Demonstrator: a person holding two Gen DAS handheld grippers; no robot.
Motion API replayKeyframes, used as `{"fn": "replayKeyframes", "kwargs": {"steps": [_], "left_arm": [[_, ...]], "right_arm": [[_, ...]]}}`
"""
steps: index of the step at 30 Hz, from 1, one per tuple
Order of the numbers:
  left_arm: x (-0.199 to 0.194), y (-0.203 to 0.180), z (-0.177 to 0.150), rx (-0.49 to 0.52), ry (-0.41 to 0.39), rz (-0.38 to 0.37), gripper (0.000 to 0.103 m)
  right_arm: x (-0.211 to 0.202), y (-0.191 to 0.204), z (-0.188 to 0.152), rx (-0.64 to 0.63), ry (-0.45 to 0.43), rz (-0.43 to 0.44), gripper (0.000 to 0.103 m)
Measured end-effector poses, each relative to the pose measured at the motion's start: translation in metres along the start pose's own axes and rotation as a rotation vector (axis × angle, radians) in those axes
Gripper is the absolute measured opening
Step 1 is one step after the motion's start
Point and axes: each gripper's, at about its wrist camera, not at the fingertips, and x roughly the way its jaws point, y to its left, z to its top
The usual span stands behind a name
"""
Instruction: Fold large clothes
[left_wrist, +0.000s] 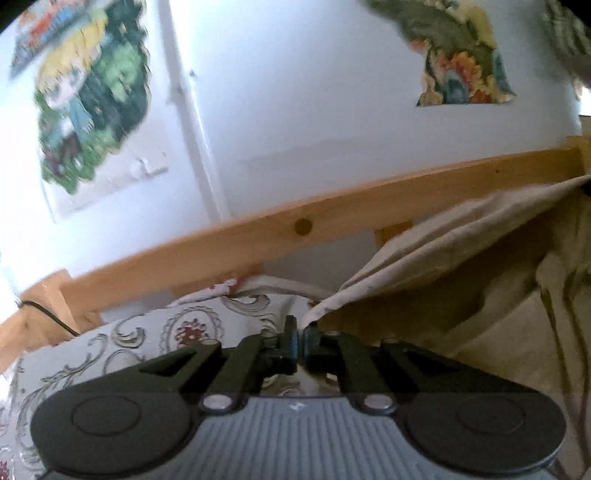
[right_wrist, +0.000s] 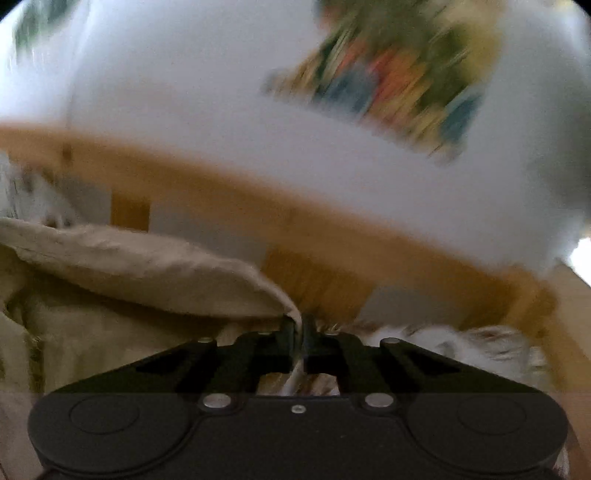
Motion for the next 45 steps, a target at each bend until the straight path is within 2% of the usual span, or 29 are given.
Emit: {"fn": "replayKeyframes", "kwargs": {"steps": [3,4,6,7,9,12,14,17,18,21,22,23,24,25,26,27,29,31,32,34,38,41,45], "left_arm": [[-0.019,-0.019,-0.022,0.089,-0.088,0.073,0.003],[-0.024,-0.024,-0.028,0.114,-0.095,0.079,0.003],[-0.036,-0.025,-0.035,0.097,-0.101,0.045,0.004],[-0.045,-0.025,-0.038,0.098,-0.113,0.034,0.004],[-0.057,-0.020,-0.046,0.083,-0.158,0.017,0.004],[-0.080,-0.017,-0.054,0.073,-0.232,0.021,0.004],[-0.090,-0.020,-0.064,0.104,-0.257,0.016,0.004],[-0.097,-0.027,-0.079,0.189,-0.240,-0.009,0.005],[-0.099,-0.029,-0.084,0.205,-0.222,-0.023,0.005],[-0.099,-0.038,-0.096,0.263,-0.116,-0.075,0.015],[-0.098,-0.040,-0.098,0.270,-0.067,-0.094,0.021],[-0.095,-0.041,-0.099,0.271,-0.021,-0.121,0.031],[-0.092,-0.040,-0.099,0.265,0.029,-0.150,0.036],[-0.090,-0.039,-0.099,0.250,0.082,-0.186,0.046],[-0.087,-0.037,-0.099,0.232,0.148,-0.232,0.055],[-0.086,-0.033,-0.098,0.197,0.199,-0.274,0.056],[-0.088,-0.022,-0.100,0.130,0.276,-0.365,0.070],[-0.094,-0.011,-0.105,0.065,0.320,-0.405,0.074],[-0.097,-0.006,-0.108,0.035,0.336,-0.417,0.075],[-0.099,-0.005,-0.112,0.010,0.345,-0.383,0.075],[-0.079,-0.021,-0.110,0.045,0.363,-0.178,0.060],[-0.062,-0.023,-0.094,-0.003,0.312,-0.121,0.060],[-0.046,-0.017,-0.081,-0.052,0.308,-0.084,0.060]], "right_arm": [[-0.030,0.007,-0.033,-0.054,-0.071,-0.047,0.002],[-0.037,0.012,-0.043,-0.074,-0.093,-0.072,0.002],[-0.050,0.018,-0.060,-0.093,-0.122,-0.105,0.002],[-0.056,0.018,-0.067,-0.091,-0.251,-0.151,0.003],[-0.070,0.017,-0.078,-0.080,-0.292,-0.155,0.003],[-0.098,0.023,-0.093,-0.145,-0.373,-0.178,0.003],[-0.112,0.024,-0.102,-0.175,-0.406,-0.185,0.003],[-0.124,0.024,-0.116,-0.233,-0.408,-0.196,0.004],[-0.127,0.024,-0.123,-0.251,-0.397,-0.197,0.004],[-0.129,0.026,-0.142,-0.325,-0.362,-0.188,0.004],[-0.129,0.028,-0.150,-0.348,-0.345,-0.185,0.006],[-0.127,0.028,-0.154,-0.359,-0.325,-0.175,0.007],[-0.125,0.029,-0.158,-0.364,-0.299,-0.166,0.013],[-0.123,0.028,-0.160,-0.363,-0.278,-0.160,0.021],[-0.123,0.028,-0.162,-0.356,-0.262,-0.156,0.025],[-0.122,0.025,-0.162,-0.343,-0.242,-0.146,0.030],[-0.124,0.020,-0.164,-0.321,-0.217,-0.132,0.039],[-0.128,0.014,-0.165,-0.303,-0.198,-0.123,0.056],[-0.129,0.011,-0.167,-0.288,-0.183,-0.111,0.058],[-0.129,0.005,-0.168,-0.259,-0.145,-0.085,0.062],[-0.118,0.003,-0.172,-0.237,-0.067,-0.071,0.066],[-0.116,0.005,-0.178,-0.234,-0.054,-0.098,0.072],[-0.118,0.006,-0.183,-0.249,-0.044,-0.131,0.083]]}}
